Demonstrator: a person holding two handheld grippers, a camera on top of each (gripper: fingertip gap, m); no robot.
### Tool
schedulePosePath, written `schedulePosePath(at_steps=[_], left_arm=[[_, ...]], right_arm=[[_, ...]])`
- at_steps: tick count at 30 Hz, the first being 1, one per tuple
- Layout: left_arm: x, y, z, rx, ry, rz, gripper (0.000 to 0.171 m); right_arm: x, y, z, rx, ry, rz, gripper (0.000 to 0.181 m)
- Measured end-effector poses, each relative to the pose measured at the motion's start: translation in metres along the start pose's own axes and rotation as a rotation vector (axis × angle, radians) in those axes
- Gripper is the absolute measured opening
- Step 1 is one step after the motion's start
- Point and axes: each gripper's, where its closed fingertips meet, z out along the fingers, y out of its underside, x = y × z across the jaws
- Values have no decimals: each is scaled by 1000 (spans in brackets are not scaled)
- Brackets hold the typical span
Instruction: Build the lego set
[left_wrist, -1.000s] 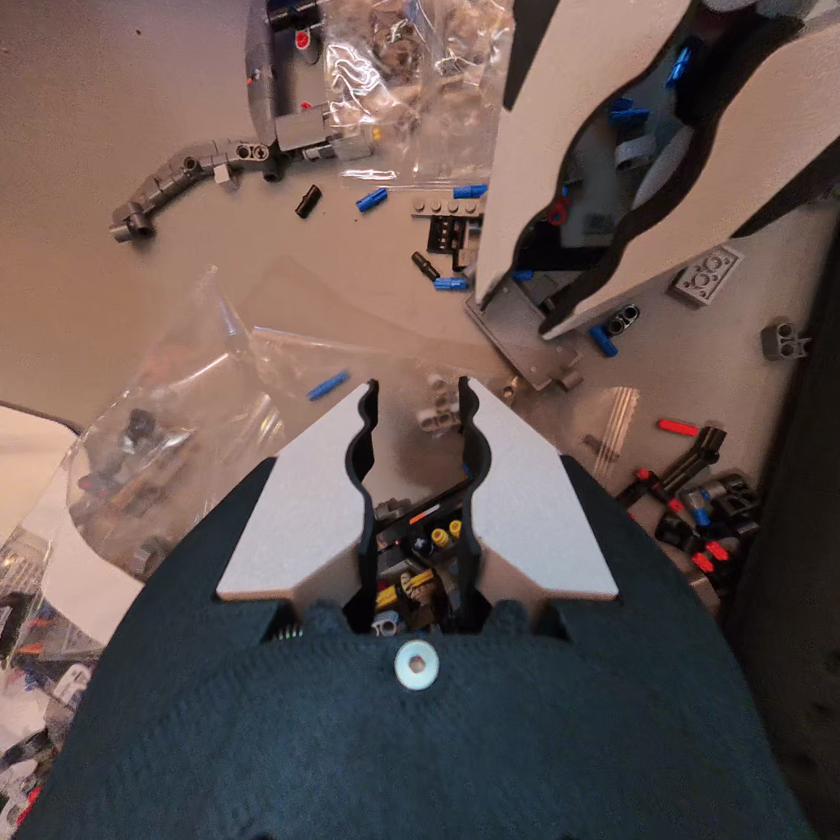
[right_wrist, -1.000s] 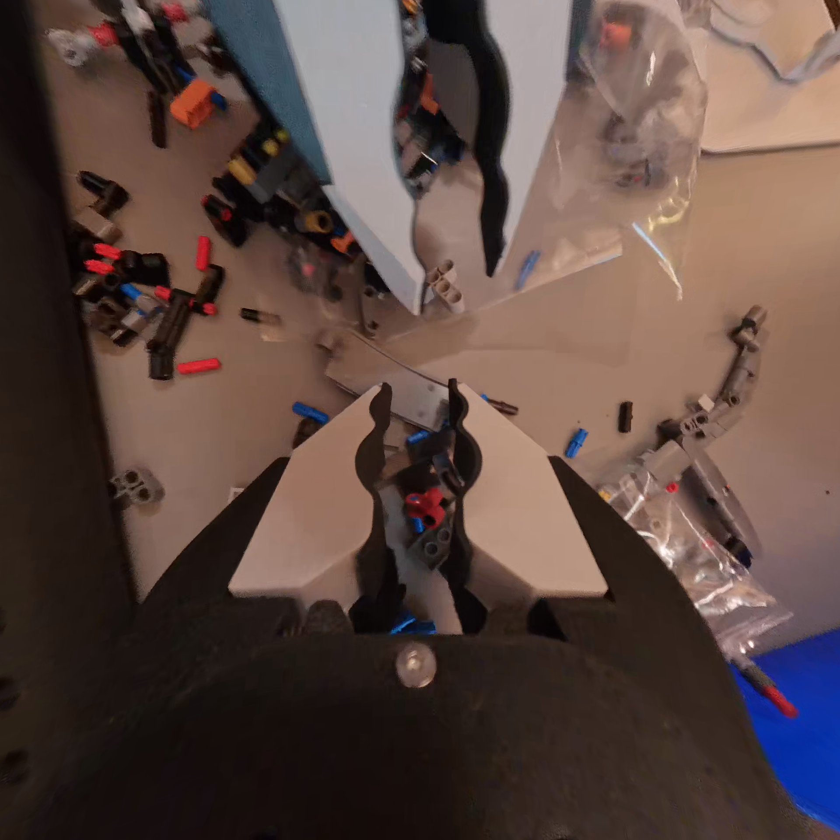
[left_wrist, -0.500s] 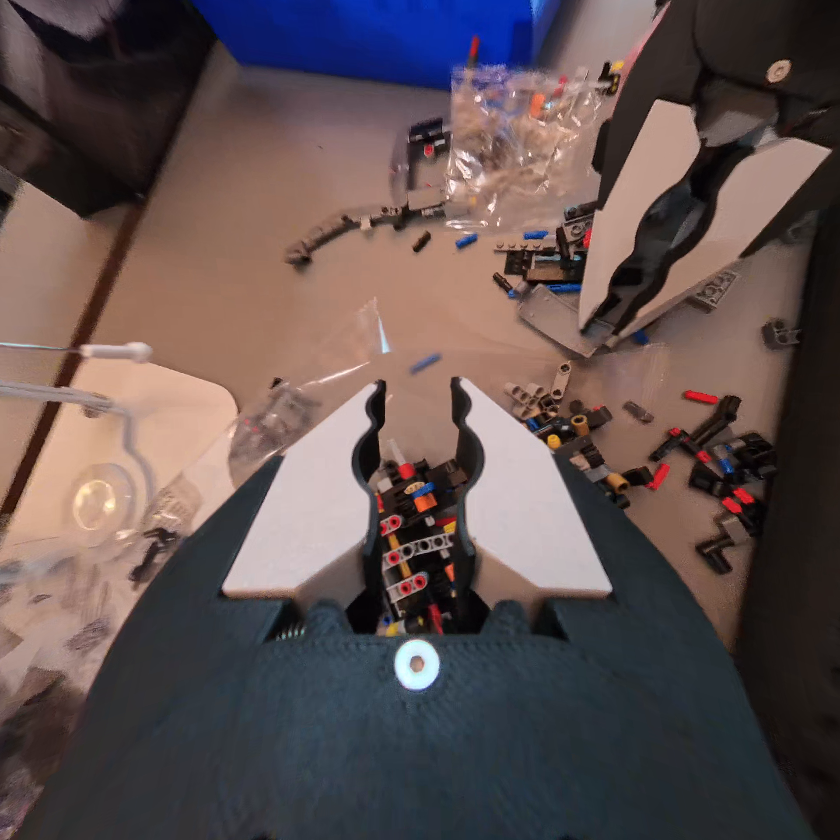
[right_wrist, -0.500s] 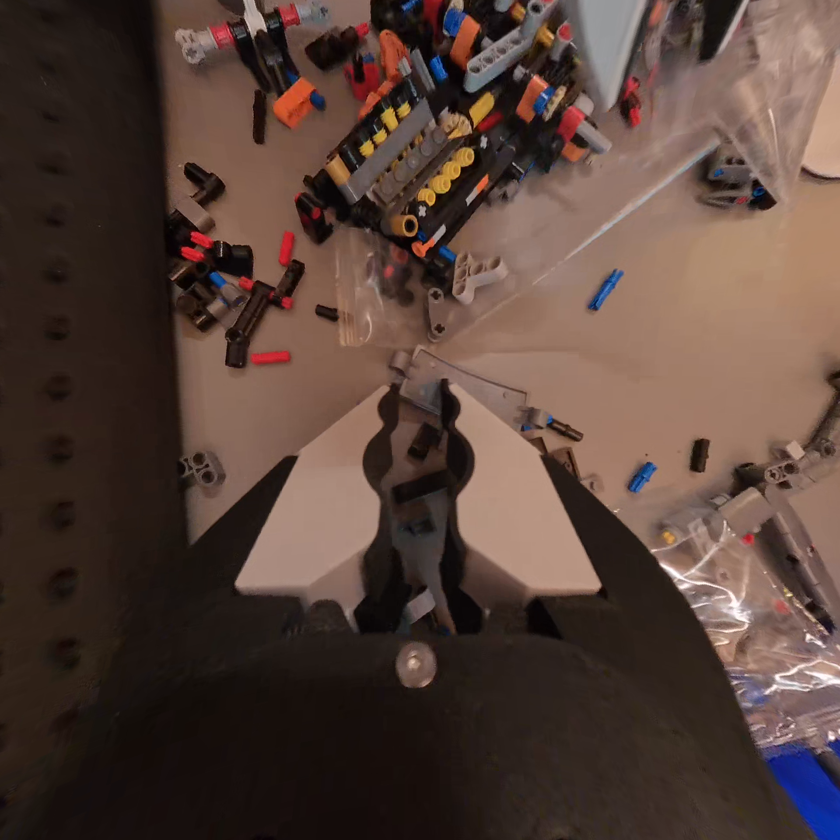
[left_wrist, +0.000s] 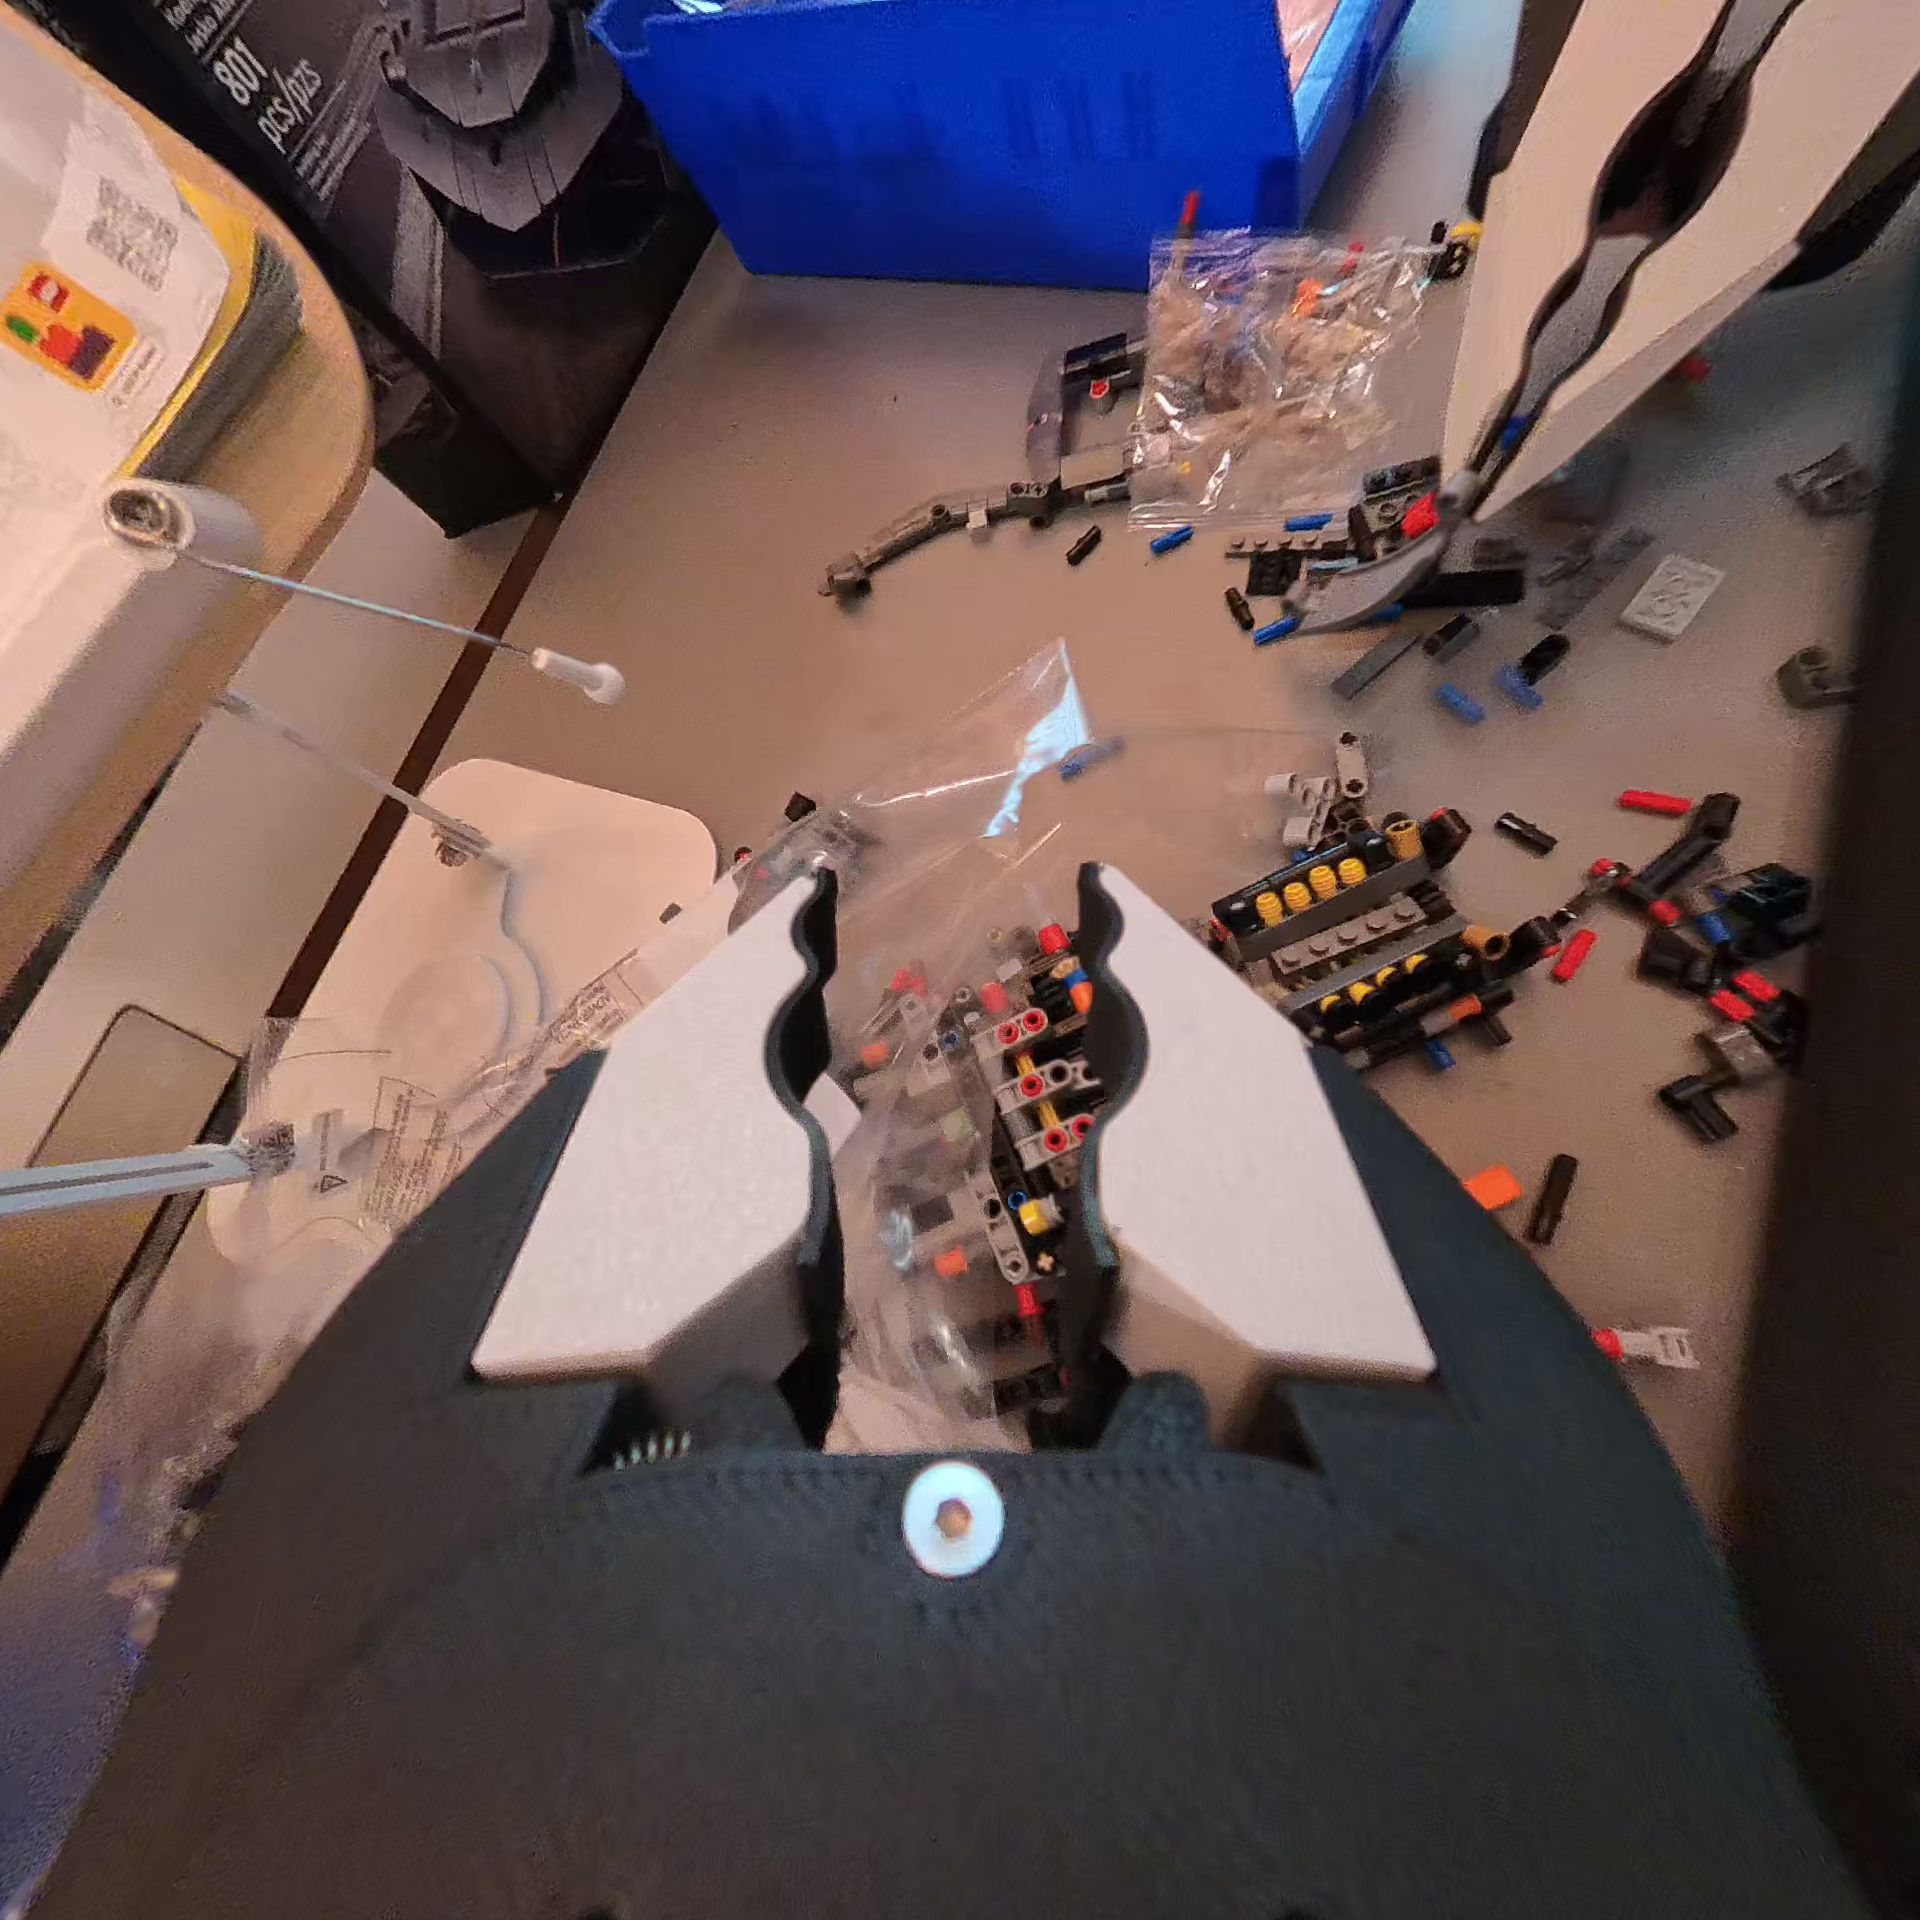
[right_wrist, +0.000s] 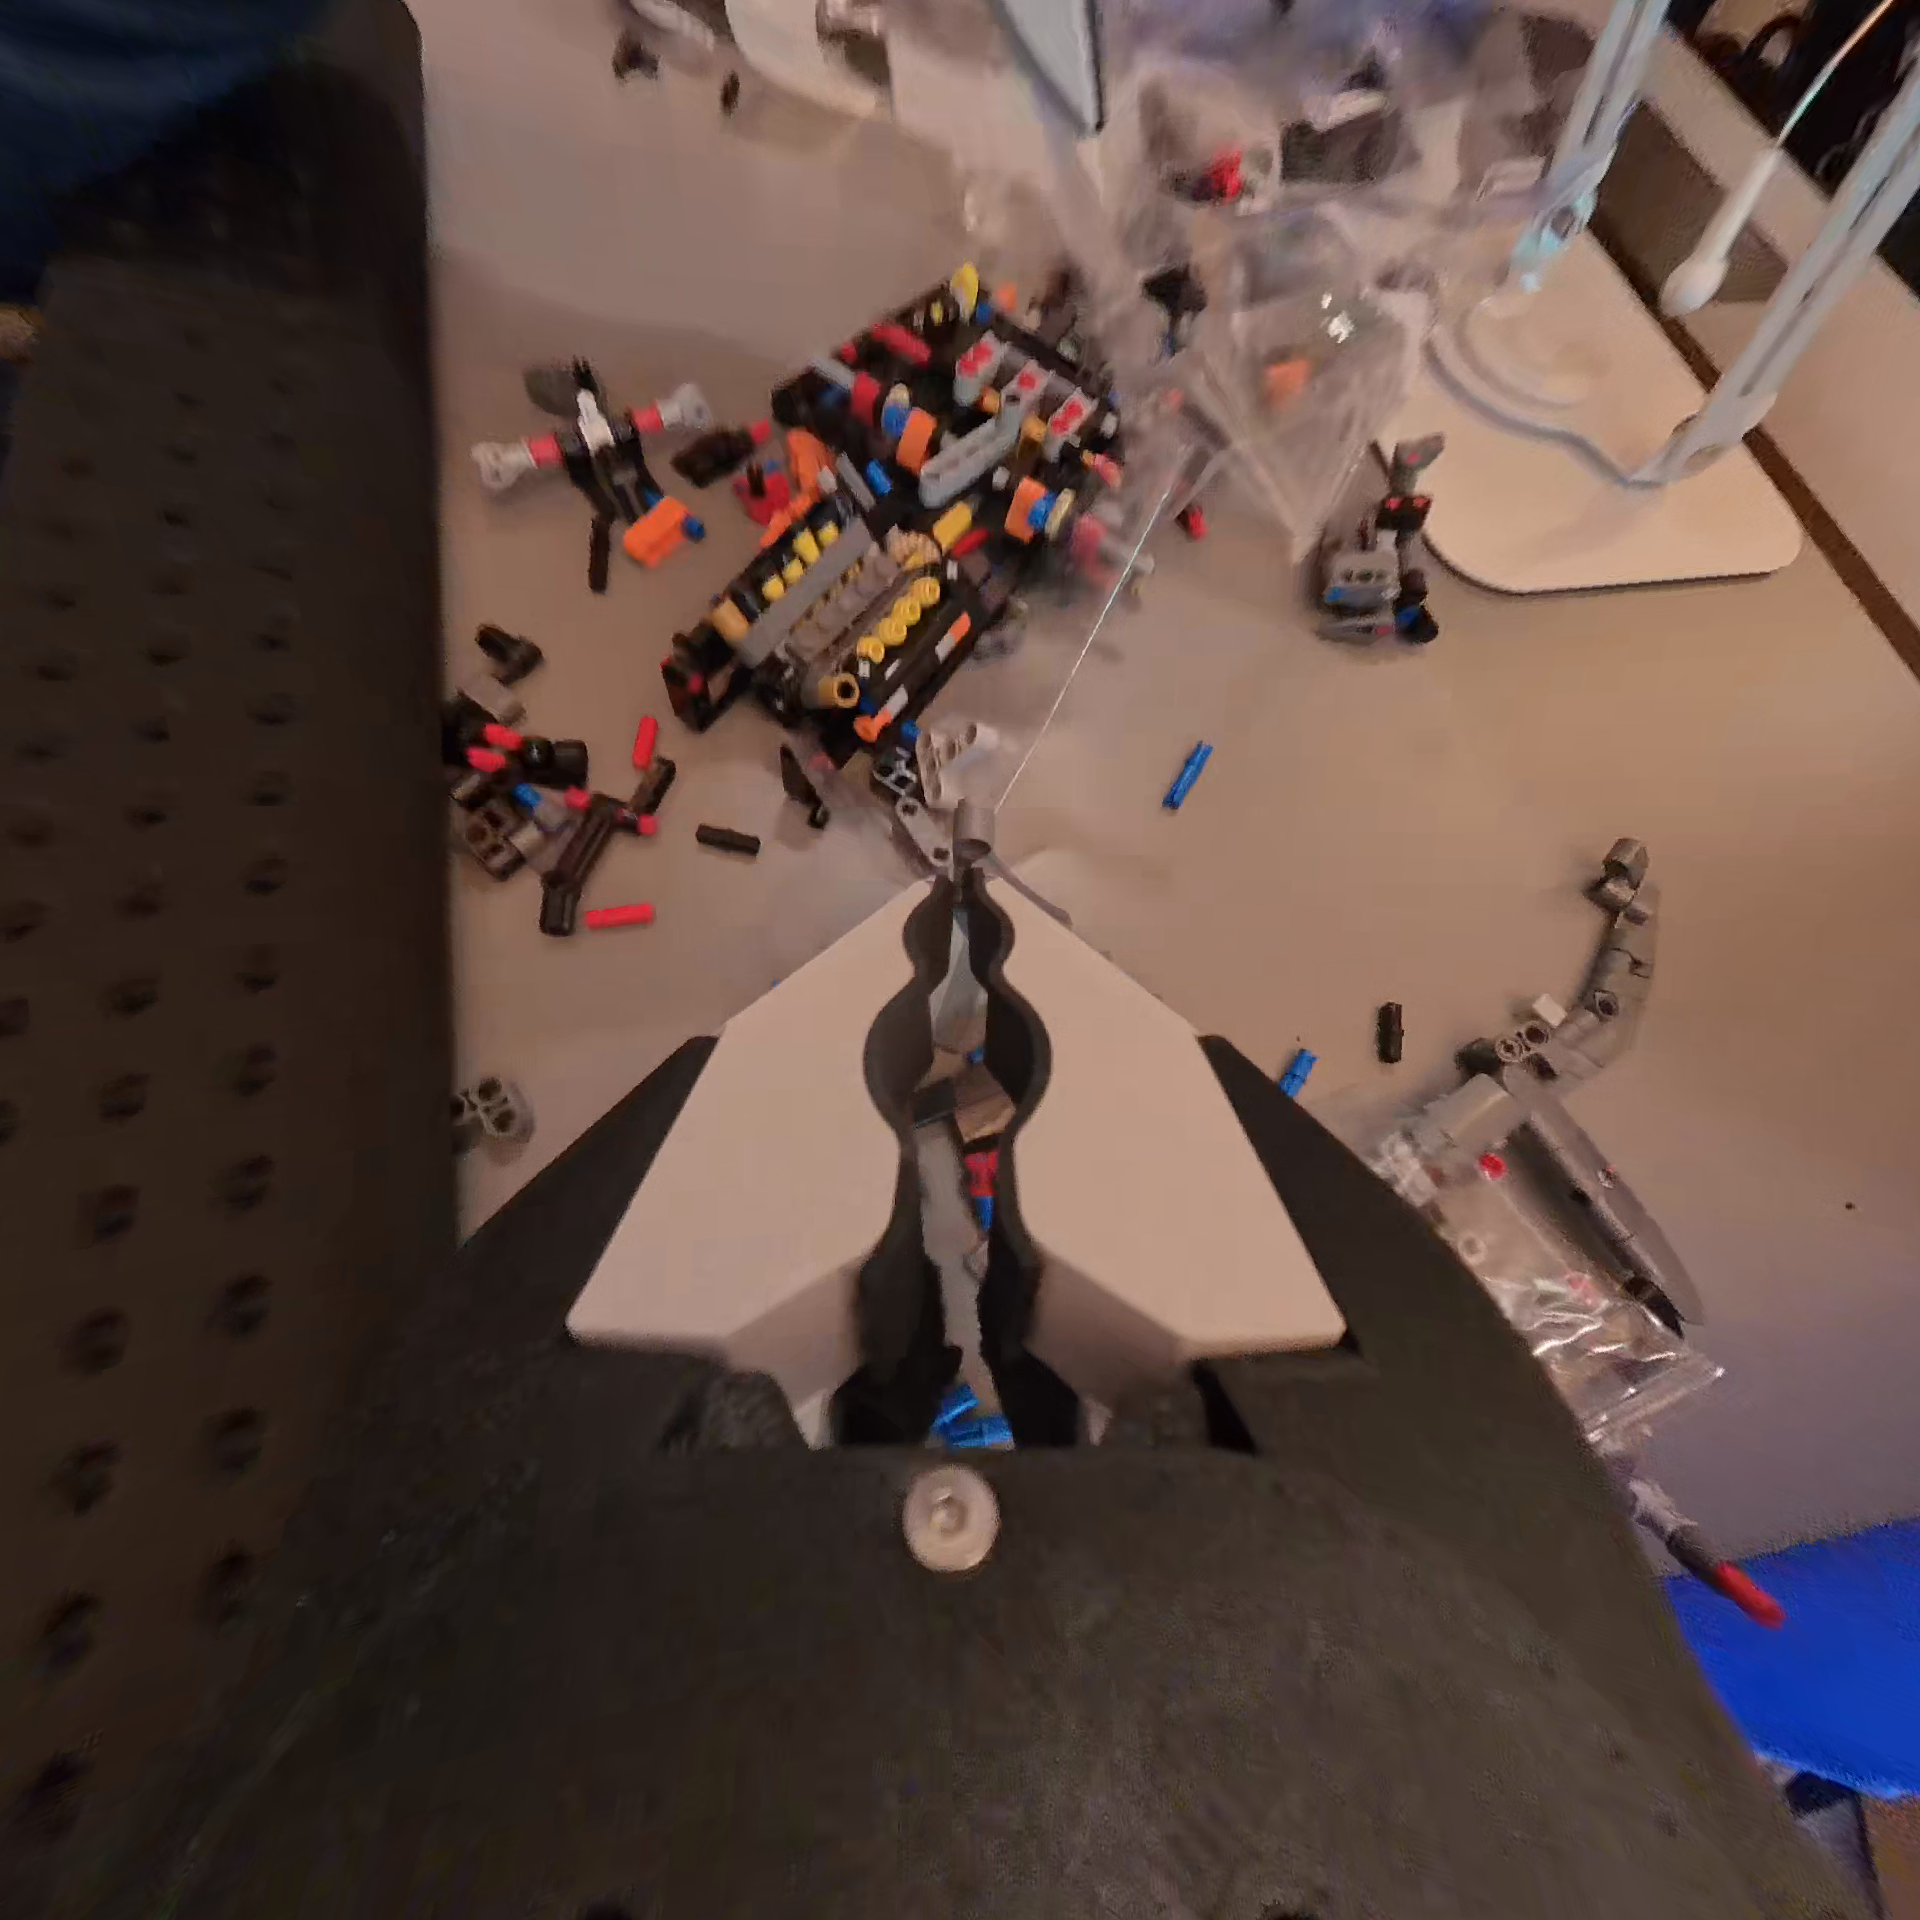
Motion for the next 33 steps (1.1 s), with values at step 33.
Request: schedulePosePath(at_steps=[33], left_arm=[[11, 30, 22, -84, 90, -175, 0]], right_arm=[[46, -84, 45, 190, -137, -17, 0]])
